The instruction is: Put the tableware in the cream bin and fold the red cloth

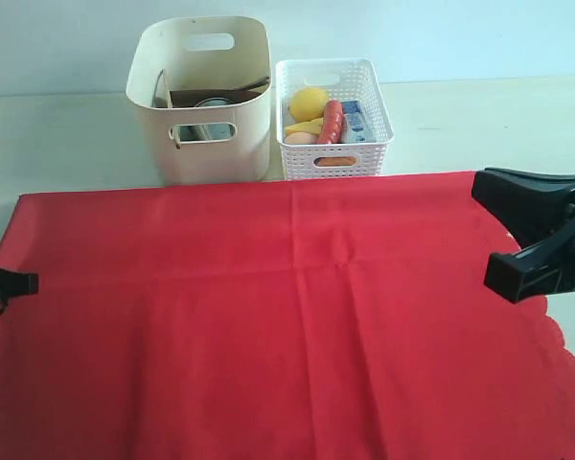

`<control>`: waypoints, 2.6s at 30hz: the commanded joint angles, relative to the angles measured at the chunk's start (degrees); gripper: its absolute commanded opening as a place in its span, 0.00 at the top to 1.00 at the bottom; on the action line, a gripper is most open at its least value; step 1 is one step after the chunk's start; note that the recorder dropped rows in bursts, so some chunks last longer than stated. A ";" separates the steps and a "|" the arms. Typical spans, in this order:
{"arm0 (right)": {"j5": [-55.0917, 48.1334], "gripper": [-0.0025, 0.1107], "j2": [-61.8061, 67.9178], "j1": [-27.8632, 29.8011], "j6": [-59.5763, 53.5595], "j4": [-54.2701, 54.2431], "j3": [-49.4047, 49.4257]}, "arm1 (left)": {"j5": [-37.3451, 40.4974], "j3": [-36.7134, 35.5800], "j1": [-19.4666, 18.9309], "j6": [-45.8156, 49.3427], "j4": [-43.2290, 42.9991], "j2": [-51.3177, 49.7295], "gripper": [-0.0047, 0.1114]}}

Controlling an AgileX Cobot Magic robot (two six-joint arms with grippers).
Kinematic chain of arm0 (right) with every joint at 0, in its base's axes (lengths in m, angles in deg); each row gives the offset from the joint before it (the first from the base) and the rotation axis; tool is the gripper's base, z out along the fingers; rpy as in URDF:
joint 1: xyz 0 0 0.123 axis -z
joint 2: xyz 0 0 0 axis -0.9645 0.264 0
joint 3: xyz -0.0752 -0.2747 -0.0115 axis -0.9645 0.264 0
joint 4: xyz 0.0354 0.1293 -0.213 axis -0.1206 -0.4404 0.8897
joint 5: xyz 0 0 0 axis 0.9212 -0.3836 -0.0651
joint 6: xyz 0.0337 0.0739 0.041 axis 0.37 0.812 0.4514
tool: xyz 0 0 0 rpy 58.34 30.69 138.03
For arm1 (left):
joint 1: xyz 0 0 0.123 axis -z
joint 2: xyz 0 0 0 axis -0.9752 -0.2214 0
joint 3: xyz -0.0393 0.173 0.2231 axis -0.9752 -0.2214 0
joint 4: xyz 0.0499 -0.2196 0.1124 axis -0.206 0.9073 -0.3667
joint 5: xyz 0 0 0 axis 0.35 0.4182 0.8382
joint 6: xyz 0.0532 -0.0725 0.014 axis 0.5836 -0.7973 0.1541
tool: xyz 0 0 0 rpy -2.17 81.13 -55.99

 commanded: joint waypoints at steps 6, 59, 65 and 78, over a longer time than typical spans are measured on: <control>0.12 0.98 -0.12 0.37 -0.07 0.24 0.02 | 1.70 0.14 -9.07 8.72 3.26 9.48 0.96; -1.90 0.98 6.42 0.25 -2.81 -0.33 0.02 | 36.73 43.13 48.22 0.45 1.56 -0.58 0.96; -1.38 0.98 6.42 0.25 -10.35 -5.43 0.02 | 37.92 49.71 49.68 -2.87 1.39 -4.83 0.96; 0.45 0.98 6.42 0.25 -31.08 -27.73 -0.11 | 38.84 57.82 53.22 -4.75 0.44 -14.17 0.96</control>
